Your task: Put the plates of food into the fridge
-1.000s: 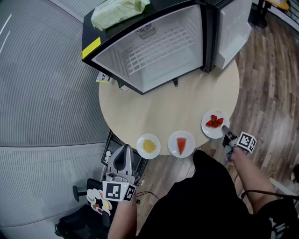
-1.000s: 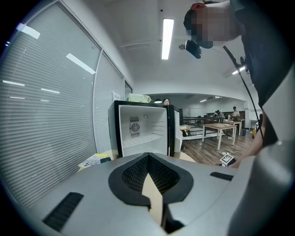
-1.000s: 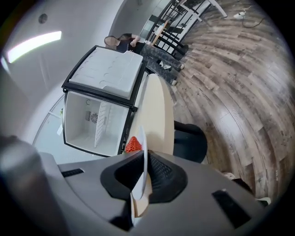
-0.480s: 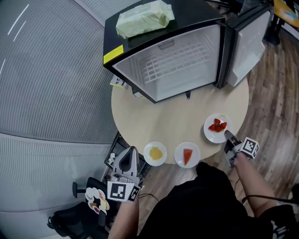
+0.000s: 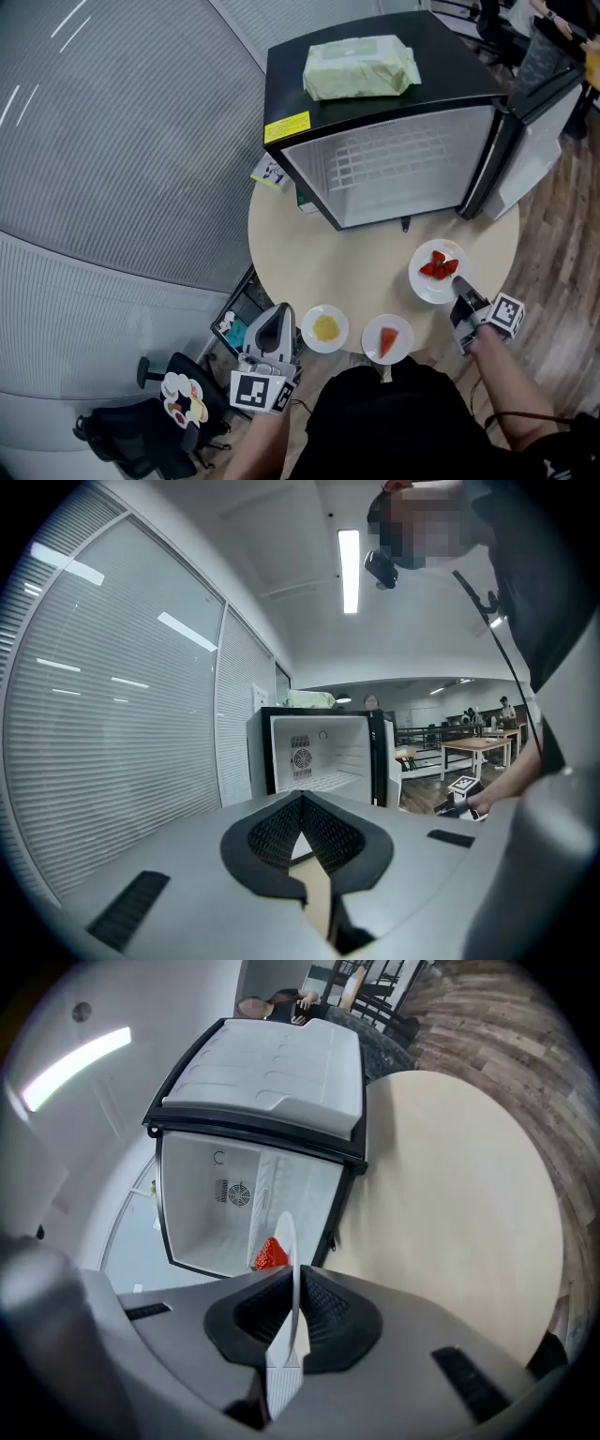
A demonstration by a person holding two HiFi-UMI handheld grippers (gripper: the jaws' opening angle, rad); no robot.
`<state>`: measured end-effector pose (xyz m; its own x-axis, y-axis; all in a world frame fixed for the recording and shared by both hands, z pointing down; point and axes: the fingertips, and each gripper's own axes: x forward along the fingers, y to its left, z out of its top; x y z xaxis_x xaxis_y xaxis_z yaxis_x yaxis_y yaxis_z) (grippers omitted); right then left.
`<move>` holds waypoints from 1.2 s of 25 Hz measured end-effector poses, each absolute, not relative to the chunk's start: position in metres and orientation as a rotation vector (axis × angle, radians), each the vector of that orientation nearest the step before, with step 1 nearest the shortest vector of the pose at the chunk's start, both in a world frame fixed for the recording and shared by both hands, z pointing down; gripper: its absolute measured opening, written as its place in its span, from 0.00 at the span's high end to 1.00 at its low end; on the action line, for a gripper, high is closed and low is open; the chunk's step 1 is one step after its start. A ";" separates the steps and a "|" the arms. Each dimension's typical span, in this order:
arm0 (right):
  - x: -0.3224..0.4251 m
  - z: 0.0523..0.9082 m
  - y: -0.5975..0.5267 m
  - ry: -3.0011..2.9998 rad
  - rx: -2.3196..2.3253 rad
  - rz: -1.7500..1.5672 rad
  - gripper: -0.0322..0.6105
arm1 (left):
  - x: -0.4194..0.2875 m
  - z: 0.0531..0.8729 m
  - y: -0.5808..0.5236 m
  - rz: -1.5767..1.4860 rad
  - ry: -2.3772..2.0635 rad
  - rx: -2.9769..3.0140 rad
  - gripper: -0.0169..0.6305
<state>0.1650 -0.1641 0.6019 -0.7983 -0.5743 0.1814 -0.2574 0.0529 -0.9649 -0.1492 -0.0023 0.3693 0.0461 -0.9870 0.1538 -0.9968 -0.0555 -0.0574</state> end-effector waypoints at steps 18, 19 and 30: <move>0.053 0.512 -0.217 2.017 -0.891 -1.715 0.91 | -0.233 0.342 -0.056 0.106 -2.058 2.373 0.97; 0.046 0.509 -0.220 2.014 -0.896 -1.710 0.91 | -0.239 0.341 -0.059 0.100 -2.056 2.378 0.97; -0.003 0.501 -0.252 2.010 -0.970 -1.682 0.91 | -0.279 0.343 -0.087 0.050 -2.019 2.423 0.97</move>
